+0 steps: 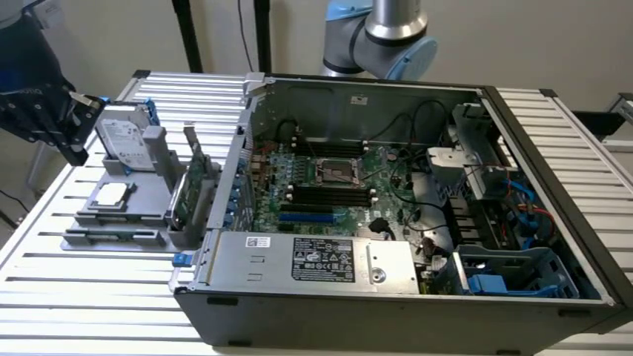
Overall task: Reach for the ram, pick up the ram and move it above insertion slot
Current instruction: 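Pick up the ram and move it above insertion slot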
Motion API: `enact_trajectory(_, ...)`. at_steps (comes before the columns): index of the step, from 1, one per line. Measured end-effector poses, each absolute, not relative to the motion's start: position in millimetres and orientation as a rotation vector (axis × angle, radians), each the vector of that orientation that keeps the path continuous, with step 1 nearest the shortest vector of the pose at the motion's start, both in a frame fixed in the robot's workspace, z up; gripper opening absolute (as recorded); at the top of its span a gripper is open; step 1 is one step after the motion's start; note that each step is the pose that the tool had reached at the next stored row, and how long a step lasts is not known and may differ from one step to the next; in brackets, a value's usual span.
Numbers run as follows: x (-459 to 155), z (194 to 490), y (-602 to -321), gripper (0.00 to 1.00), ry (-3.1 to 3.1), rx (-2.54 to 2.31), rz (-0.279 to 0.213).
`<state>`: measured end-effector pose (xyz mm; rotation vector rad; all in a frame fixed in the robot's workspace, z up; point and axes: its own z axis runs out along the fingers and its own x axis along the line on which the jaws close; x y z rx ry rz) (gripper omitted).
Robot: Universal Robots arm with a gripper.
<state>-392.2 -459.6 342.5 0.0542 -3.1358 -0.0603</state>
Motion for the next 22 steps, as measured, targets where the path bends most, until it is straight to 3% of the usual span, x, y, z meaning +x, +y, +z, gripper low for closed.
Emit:
enact_trajectory(11,-392.7,342.5,-459.6,0.11,-3.136,0.055,-0.06)
enact_trajectory(22,-392.9,342.5,-459.5,0.11,-3.113,0.353,-0.059)
